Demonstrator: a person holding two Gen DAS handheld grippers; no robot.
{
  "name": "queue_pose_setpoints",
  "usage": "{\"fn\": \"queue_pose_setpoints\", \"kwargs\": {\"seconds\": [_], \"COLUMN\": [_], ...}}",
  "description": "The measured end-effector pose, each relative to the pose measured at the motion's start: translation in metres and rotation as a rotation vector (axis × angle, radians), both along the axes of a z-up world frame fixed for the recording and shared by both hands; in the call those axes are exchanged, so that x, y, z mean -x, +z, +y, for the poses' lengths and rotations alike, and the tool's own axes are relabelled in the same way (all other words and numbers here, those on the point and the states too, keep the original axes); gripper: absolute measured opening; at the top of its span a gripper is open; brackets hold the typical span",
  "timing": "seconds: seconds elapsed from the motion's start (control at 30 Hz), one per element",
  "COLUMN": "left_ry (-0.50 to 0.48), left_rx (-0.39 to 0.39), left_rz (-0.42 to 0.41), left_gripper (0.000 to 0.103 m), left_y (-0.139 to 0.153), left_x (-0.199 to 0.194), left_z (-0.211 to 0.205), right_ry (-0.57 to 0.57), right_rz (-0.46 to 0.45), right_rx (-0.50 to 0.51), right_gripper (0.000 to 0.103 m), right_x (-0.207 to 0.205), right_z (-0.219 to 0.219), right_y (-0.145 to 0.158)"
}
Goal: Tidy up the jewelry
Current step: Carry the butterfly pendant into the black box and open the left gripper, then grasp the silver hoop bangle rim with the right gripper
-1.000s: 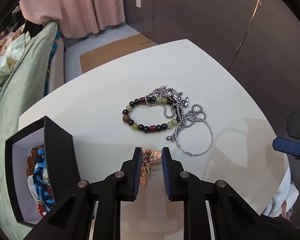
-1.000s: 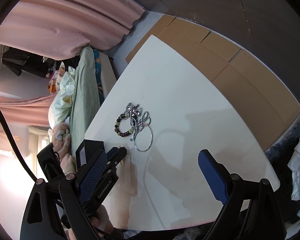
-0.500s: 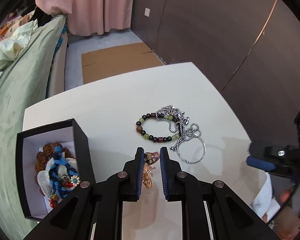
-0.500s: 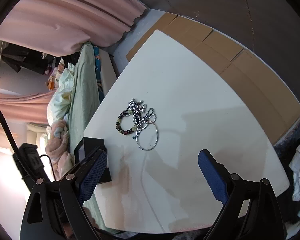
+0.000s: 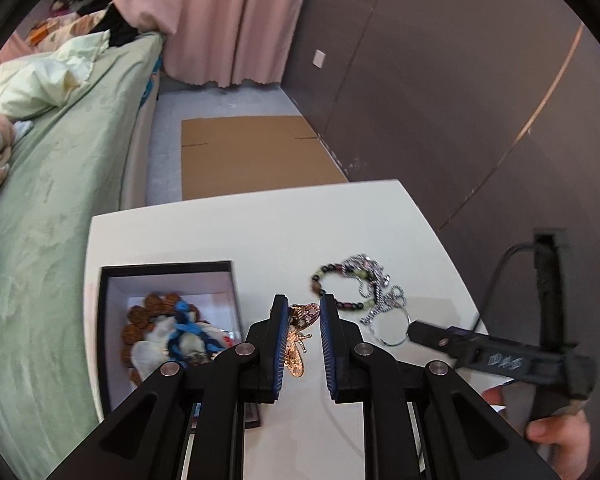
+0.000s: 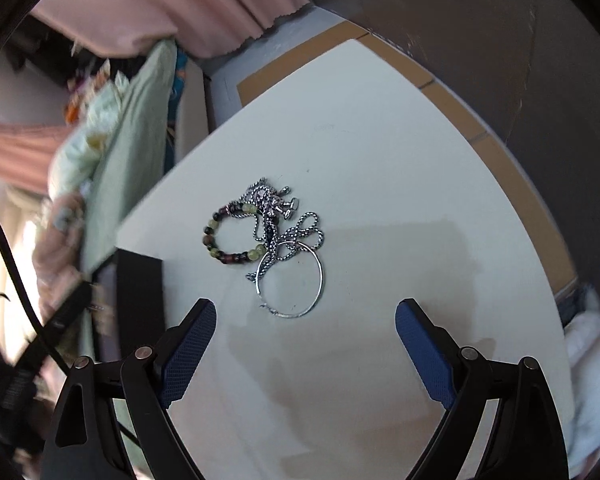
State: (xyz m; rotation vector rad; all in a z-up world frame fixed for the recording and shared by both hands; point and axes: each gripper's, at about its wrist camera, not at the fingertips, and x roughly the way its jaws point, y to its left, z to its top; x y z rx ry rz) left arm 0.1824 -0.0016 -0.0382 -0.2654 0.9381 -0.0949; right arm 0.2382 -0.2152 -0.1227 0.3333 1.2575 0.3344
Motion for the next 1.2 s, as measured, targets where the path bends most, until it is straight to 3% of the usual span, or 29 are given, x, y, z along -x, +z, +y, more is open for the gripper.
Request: {"fn": "queue_pose_setpoints", "kwargs": {"seconds": [0.33,0.57,0.67,0.87,0.93,1.0,1.07,1.2], "left_ry": [0.039,0.066,0.081,0.097,0.099,0.103,0.118,0.139], "left_rx": [0.031,0.04,0.047,0.072,0.09,0.115,0.128,0.139], "left_rz": [-0.009,0.008,0.026,0.092,0.112,0.122,0.105,0.073], "left_gripper": [0.017,0.017,0.017,0.018,0.024,0.056,0.073,0.076], "left_y": [0.005,0.0,-0.005,-0.018,-0.022,-0.025,-0.023,-0.015], "left_x": [0.005,0.009,0.009,0.007,0.007,0.009,0.014,0.023], "left_z": [0.033,0.052,0.057,0.062,0.065,0.066,0.068,0.073], "right_ry": [0.069,0.145,0.168,0.22,0.221,0.222,0.219,0.201], "right_rz": [-0.04,-0.091,-0.12,-0.15,-0.148,-0.147,-0.137,-0.133], "right_rx": [0.192,0.39,0.43,0.426,0.417,0.408,0.367,0.279], "right_gripper": [0.093,0.092,0.084,0.05,0.05,0.05,0.049,0.049], "right_x": [-0.009,0.001,0.008,0.018,0.02,0.021,0.022,0.031], "right_z": [0.033,0.056,0.06,0.061,0.058,0.058,0.054,0.042], "right_y": [-0.005,-0.006,-0.004,0.006,0.008,0.01,0.011,0.018]}}
